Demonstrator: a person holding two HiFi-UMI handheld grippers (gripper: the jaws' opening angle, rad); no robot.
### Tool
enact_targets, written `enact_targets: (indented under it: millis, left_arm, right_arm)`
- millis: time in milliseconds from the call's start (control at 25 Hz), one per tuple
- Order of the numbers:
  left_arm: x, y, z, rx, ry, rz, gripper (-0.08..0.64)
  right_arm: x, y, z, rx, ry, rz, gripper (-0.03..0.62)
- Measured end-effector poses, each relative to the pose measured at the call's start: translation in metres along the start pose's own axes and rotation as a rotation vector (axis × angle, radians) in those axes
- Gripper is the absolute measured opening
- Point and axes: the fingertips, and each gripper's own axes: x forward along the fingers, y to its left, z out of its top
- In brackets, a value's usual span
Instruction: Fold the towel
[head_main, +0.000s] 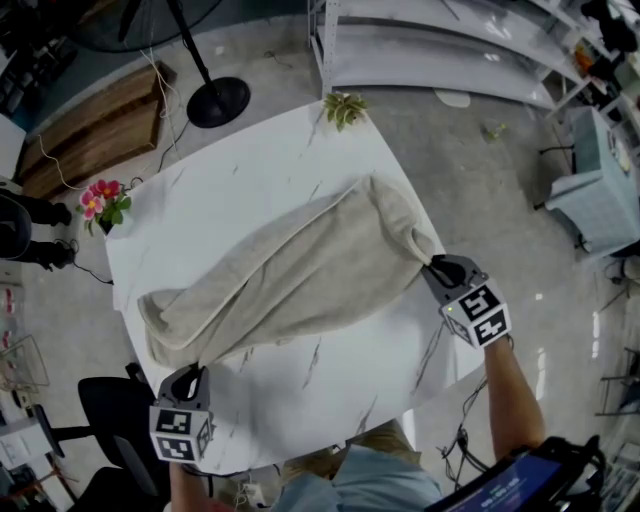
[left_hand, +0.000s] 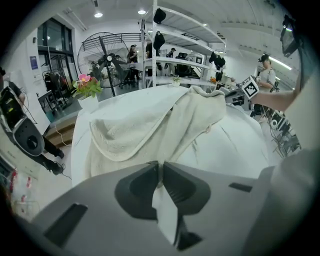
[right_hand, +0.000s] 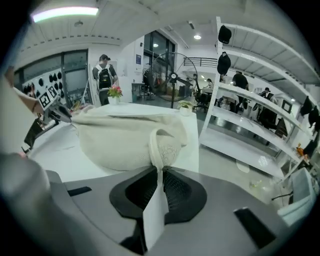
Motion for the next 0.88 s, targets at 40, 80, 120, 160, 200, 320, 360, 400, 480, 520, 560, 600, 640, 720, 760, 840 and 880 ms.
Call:
enact_targets:
  millis: [40, 80, 120, 160, 200, 320, 360, 400, 480, 520, 560, 600, 640, 720, 760, 840, 880]
  left_arm:
    - [0.000, 0.001, 0.001, -0.003, -0.005, 0.004, 0.034]
    - [0.000, 0.002, 0.002, -0.007, -0.009, 0.008, 0.034]
    - [-0.001, 0.003, 0.003, -0.015, -0.013, 0.011, 0.034]
    - [-0.001, 0.003, 0.004, -0.028, -0.018, 0.013, 0.034]
    - [-0.001, 0.004, 0.006, -0.045, -0.025, 0.015, 0.034]
    - [0.000, 0.012, 0.016, -0.111, -0.069, 0.038, 0.034]
    - [0.000, 0.016, 0.020, -0.139, -0.084, 0.048, 0.034]
    - [0.001, 0.020, 0.023, -0.168, -0.097, 0.058, 0.034]
    - [0.002, 0.027, 0.029, -0.218, -0.115, 0.077, 0.034]
    - [0.002, 0.031, 0.033, -0.237, -0.120, 0.088, 0.034]
    - [0.003, 0.035, 0.035, -0.254, -0.123, 0.100, 0.034]
    - [0.004, 0.039, 0.038, -0.271, -0.123, 0.113, 0.034]
    - [0.006, 0.042, 0.039, -0.288, -0.122, 0.124, 0.034]
    - [0.011, 0.047, 0.042, -0.315, -0.114, 0.139, 0.034]
    - [0.013, 0.048, 0.043, -0.324, -0.107, 0.145, 0.034]
    - [0.017, 0.050, 0.046, -0.330, -0.099, 0.153, 0.034]
    - [0.019, 0.050, 0.048, -0.330, -0.098, 0.156, 0.034]
  right_arm:
    - [-0.004, 0.003, 0.008, 0.008, -0.017, 0.034, 0.049]
    - [-0.009, 0.005, 0.017, 0.026, -0.037, 0.074, 0.047]
    - [-0.016, 0.009, 0.028, 0.057, -0.058, 0.125, 0.046]
    - [-0.022, 0.013, 0.041, 0.099, -0.081, 0.185, 0.046]
    - [-0.028, 0.017, 0.056, 0.148, -0.105, 0.245, 0.044]
    - [-0.031, 0.013, 0.104, 0.295, -0.150, 0.361, 0.044]
    - [-0.025, 0.008, 0.117, 0.348, -0.149, 0.381, 0.044]
    - [-0.016, 0.001, 0.129, 0.403, -0.145, 0.402, 0.044]
    - [0.006, -0.007, 0.152, 0.510, -0.131, 0.470, 0.044]
    - [0.019, -0.007, 0.162, 0.558, -0.118, 0.512, 0.044]
    - [0.034, -0.009, 0.168, 0.602, -0.097, 0.540, 0.045]
    - [0.051, -0.012, 0.170, 0.635, -0.068, 0.540, 0.046]
    - [0.068, -0.018, 0.170, 0.655, -0.043, 0.516, 0.047]
    - [0.101, -0.029, 0.169, 0.664, -0.029, 0.465, 0.057]
    - [0.115, -0.031, 0.169, 0.657, -0.034, 0.459, 0.084]
    - [0.131, -0.030, 0.170, 0.609, -0.031, 0.466, 0.199]
    - [0.132, -0.031, 0.171, 0.562, -0.027, 0.453, 0.204]
